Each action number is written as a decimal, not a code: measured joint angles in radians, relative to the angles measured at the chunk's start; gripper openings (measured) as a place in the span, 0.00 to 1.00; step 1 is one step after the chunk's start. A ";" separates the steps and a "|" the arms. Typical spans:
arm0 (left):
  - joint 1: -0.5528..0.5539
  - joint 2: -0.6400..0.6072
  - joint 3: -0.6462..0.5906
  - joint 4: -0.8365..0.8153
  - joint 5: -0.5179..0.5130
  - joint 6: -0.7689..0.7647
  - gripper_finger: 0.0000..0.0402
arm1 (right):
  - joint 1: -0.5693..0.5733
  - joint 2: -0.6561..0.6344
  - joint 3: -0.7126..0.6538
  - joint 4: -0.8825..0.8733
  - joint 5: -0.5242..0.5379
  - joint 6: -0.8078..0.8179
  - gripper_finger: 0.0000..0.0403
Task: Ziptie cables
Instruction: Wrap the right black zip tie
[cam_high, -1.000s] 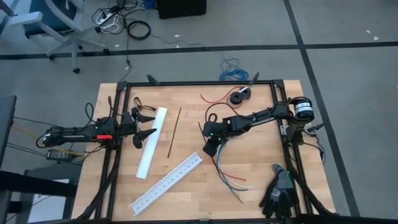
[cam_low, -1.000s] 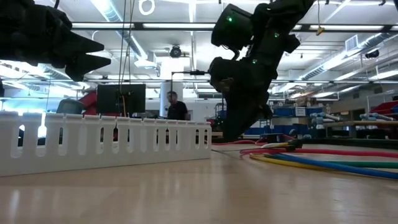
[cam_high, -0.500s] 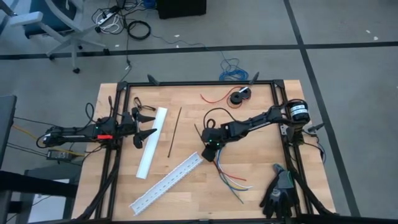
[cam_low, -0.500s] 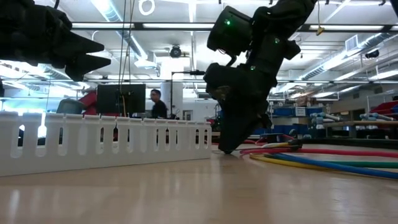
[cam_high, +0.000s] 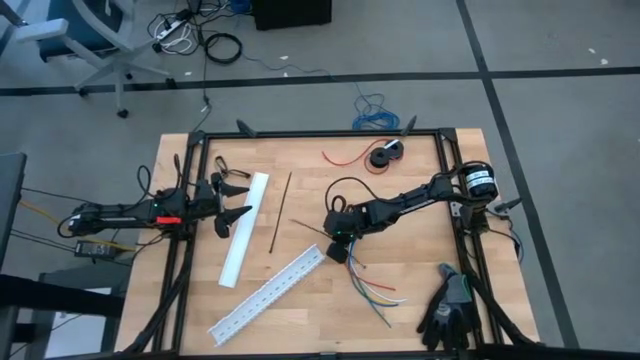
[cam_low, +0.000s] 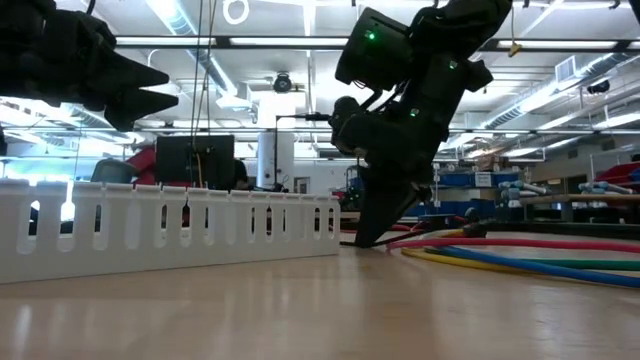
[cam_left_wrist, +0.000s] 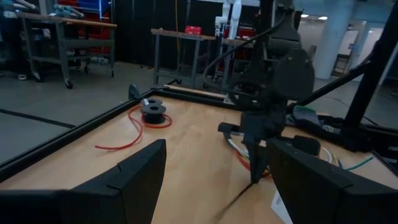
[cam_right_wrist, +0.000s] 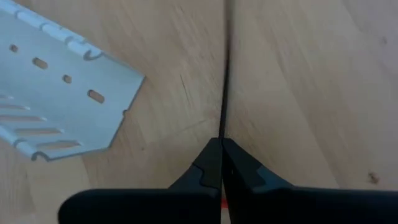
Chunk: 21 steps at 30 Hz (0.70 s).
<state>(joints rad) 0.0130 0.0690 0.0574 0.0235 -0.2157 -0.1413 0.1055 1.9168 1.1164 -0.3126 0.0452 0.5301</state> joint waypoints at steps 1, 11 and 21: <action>0.000 0.006 0.000 0.000 -0.002 -0.001 0.71 | 0.000 -0.006 -0.002 -0.001 0.001 -0.002 0.00; 0.000 0.221 0.000 0.161 -0.022 -0.025 0.71 | -0.003 -0.100 -0.006 -0.040 0.063 -0.065 0.00; 0.000 0.640 0.092 0.375 -0.001 -0.052 0.71 | -0.031 -0.127 -0.005 -0.044 0.064 -0.115 0.00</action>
<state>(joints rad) 0.0130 0.7093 0.1495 0.3980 -0.2165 -0.1935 0.0741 1.7901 1.1117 -0.3566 0.1094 0.4154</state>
